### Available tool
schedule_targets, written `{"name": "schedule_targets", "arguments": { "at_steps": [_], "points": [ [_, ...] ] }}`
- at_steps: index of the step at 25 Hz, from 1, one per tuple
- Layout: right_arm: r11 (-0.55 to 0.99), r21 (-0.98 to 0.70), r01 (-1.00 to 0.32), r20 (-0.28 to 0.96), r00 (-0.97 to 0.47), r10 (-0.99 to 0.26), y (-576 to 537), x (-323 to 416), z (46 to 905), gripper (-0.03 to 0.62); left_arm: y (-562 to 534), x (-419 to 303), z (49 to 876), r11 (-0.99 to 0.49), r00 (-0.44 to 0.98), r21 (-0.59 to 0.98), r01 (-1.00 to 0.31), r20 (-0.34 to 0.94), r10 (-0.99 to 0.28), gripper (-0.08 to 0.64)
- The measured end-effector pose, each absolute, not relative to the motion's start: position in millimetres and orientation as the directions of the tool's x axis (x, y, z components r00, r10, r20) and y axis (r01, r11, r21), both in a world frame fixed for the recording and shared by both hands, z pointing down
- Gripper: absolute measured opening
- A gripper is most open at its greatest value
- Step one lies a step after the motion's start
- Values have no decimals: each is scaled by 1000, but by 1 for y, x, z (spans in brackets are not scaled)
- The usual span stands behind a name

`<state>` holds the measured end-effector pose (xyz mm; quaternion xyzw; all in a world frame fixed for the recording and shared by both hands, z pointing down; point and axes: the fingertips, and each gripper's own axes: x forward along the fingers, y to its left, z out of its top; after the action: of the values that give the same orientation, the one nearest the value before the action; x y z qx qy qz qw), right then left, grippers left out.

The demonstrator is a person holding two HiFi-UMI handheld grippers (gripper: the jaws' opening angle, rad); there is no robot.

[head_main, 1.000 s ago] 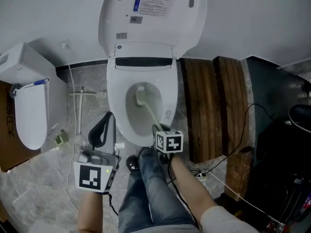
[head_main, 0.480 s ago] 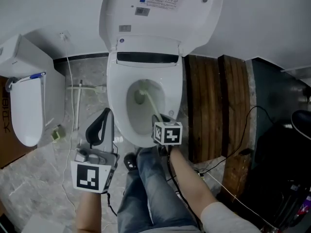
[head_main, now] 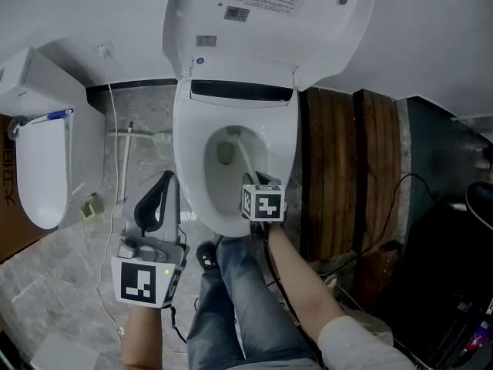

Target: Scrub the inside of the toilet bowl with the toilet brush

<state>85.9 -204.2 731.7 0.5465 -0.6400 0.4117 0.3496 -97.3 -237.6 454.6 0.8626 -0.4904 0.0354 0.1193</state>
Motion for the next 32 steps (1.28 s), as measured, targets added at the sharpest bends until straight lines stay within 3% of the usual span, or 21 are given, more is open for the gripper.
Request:
{"name": "schedule_targets", "arguments": {
  "at_steps": [12,23,32],
  "points": [
    [162,-37,-986,901,-104,-421,-213,82,736,90,-243,-107,461,-458,486,169,-872,194,-852,3],
    [427,-46,-903,900,-223,-374,-209,42,739,87,-236,-109,461,-456,484,171,-873,190,-854,3],
    [536,-55,-843,909,-264,-322,-191,26,734,87,-225,-110,456,-462,487,163,-872,181,-854,3]
  ]
}}
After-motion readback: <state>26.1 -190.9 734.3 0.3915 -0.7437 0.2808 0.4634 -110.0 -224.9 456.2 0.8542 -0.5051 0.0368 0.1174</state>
